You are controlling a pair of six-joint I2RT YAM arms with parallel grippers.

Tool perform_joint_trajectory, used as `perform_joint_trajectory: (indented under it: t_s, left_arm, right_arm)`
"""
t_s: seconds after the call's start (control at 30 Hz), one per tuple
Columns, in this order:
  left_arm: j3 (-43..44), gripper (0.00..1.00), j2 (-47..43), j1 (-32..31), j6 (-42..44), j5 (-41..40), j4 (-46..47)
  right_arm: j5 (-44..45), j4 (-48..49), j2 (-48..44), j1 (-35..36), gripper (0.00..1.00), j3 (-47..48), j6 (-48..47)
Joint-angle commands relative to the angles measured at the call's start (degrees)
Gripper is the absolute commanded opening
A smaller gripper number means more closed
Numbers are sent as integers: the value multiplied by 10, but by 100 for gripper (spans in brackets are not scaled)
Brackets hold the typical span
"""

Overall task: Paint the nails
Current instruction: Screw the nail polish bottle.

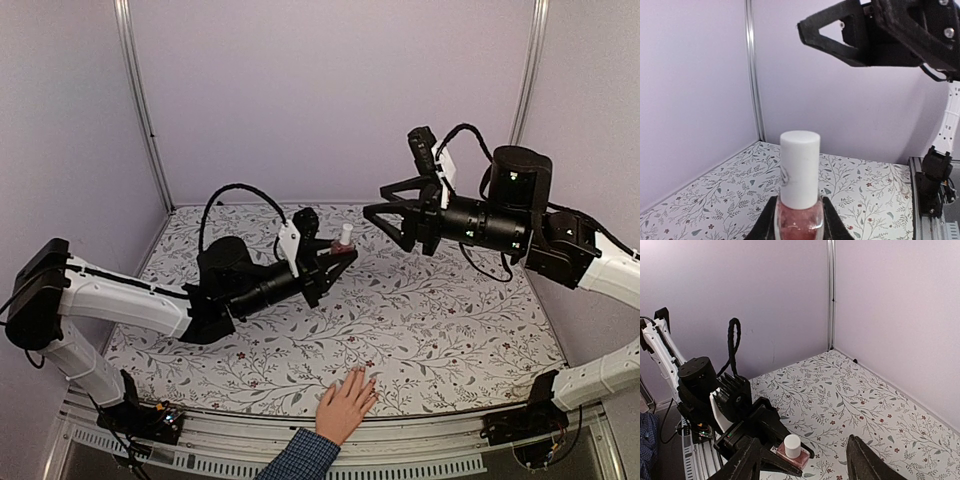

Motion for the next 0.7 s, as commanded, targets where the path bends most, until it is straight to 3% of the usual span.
perform_joint_trajectory:
  t_s: [0.0, 0.2, 0.37, 0.53, 0.67]
  left_arm:
    - [-17, 0, -14, 9, -5, 110, 42]
    - [-10, 0, 7, 38, -77, 377, 110]
    - [15, 0, 34, 40, -115, 512, 132]
    - [27, 0, 57, 42, -155, 563, 174]
    - [23, 0, 62, 50, -179, 568, 200]
  right_arm:
    - [-96, -10, -6, -8, 61, -2, -45]
    - [-231, -52, 29, -8, 59, 22, -102]
    - [-319, -53, 51, -8, 54, 28, -126]
    - [-380, -51, 69, -8, 46, 36, -133]
    - [-404, -58, 75, -6, 32, 38, -137]
